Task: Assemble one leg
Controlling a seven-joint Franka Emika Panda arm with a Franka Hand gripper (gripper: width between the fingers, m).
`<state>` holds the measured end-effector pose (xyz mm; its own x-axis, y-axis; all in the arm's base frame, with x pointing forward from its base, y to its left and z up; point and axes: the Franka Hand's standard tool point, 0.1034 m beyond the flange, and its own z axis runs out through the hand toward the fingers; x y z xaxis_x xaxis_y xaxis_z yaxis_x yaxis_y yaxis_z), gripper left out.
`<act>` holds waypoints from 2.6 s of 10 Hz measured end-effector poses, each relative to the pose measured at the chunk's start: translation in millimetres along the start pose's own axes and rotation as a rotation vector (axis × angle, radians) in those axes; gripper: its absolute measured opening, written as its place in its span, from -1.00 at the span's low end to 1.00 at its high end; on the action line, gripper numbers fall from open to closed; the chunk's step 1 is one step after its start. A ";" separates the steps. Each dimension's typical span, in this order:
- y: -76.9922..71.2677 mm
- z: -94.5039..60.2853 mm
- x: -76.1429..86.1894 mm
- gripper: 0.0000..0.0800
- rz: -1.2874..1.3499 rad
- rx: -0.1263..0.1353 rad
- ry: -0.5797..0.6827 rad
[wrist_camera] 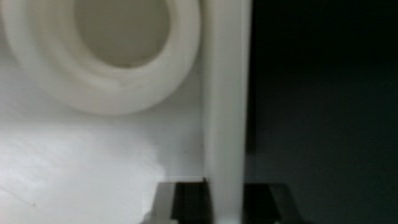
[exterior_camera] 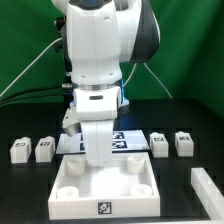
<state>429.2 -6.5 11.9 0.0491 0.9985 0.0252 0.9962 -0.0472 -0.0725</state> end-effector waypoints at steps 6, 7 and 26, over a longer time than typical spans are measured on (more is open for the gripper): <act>1.2 -0.5 0.1 -0.84 0.000 -0.003 0.000; 6.8 -2.1 5.7 -0.84 -0.009 -0.012 0.003; 56.7 -0.7 66.2 0.60 -0.009 -0.050 0.053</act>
Offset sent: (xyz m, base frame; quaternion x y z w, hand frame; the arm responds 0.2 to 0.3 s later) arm 0.0000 0.0000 0.0000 0.0000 0.0000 0.0000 1.0000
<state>489.0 56.9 10.1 0.0424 0.9960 0.0788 0.9989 -0.0408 -0.0220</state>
